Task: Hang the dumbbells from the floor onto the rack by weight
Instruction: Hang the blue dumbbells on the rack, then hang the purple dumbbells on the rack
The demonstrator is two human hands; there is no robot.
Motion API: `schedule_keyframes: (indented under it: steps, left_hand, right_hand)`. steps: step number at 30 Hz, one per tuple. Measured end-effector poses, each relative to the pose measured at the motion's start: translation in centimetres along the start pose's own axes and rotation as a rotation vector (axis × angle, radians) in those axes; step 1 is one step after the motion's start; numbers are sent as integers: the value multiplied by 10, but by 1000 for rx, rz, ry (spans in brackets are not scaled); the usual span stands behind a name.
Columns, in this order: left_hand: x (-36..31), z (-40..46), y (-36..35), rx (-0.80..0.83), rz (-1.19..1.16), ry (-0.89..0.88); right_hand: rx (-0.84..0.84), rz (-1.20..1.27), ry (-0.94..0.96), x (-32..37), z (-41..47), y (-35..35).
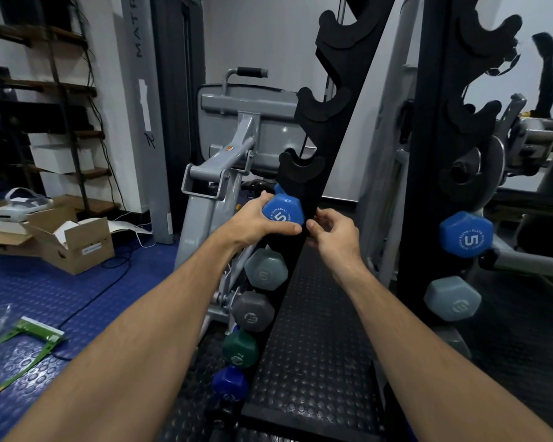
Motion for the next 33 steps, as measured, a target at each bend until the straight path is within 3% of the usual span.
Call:
schedule_keyframes:
  steps: [10,15,23,28,30,33]
  left_hand:
    - [-6,-15,-5,-27,-10,3]
    - [-6,-28,1,-255,-51,-60]
    - [-12,-76,-18,-434,-26,-120]
    - [-33,-136,-43,-641,123,-381]
    - [-31,-152,-62,-603,122,-442]
    - [7,-157,-99,-403,67,-273]
  right_hand:
    - [18,-14,-12,4,-8,0]
    - [21,-90,46,10,-9,1]
    - [76,-238,60,16,-27,20]
    - [138,-265,40,-10,-63,48]
    - [173,-274,-2,-31,-80,61]
    - [223,-325,-96,-69,-105,79]
Point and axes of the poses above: each hand's wrist, its own z-axis towards the middle knuckle, its own y-axis out of the back of the hand, x = y × z, the point moved 9 cm from there along z, towards the middle knuckle, and after that the axes turned 6 degrees about -x, right-handed, at the moved point
